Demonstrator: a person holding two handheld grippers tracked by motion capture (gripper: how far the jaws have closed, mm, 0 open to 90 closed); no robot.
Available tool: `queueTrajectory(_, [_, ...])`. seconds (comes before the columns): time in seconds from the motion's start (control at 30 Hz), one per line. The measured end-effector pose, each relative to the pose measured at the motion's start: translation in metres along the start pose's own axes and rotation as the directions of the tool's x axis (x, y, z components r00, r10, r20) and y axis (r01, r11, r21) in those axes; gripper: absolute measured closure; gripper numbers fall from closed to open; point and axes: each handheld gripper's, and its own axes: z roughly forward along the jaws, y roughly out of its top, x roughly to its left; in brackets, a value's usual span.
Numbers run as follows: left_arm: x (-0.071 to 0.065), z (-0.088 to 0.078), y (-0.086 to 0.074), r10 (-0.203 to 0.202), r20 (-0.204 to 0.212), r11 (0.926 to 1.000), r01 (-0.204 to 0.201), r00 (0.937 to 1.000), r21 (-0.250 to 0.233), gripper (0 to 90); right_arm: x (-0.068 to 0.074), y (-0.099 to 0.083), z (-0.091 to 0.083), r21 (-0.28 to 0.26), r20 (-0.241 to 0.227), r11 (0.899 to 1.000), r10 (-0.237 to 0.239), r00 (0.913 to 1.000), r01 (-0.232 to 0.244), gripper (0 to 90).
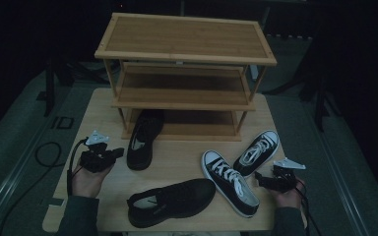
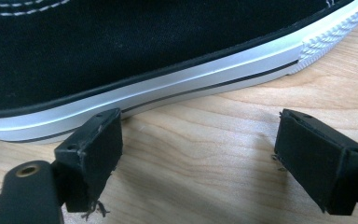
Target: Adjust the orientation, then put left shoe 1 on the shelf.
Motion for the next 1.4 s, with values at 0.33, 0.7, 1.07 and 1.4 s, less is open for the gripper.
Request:
queueTrajectory(0.33, [-0.009,0.02,-0.023,0.022,0.007,0.9963,-0.022,0.9997,0.083,88.8,0.0,0.0,0.0,0.0,0.0,1.0,0.0,1.0,0.0,15.2])
queueTrajectory(0.7, [-0.01,0.038,-0.038,0.033,-0.002,0.989,-0.032,0.9995,0.144,89.7,0.0,0.0,0.0,0.0,0.0,1.0,0.001,1.0,-0.001,15.1])
queueTrajectory(1.07, [-0.011,0.053,-0.047,0.037,0.016,0.9863,-0.04,0.9992,0.16,89.6,0.0,0.0,0.0,0.001,-0.001,1.0,0.001,1.0,-0.001,15.1])
queueTrajectory(1.4, [-0.012,0.06,-0.049,0.046,0.012,0.982,-0.048,0.9989,0.183,89.6,0.0,0.0,0.0,0.002,-0.002,1.0,0.001,1.0,-0.001,14.9])
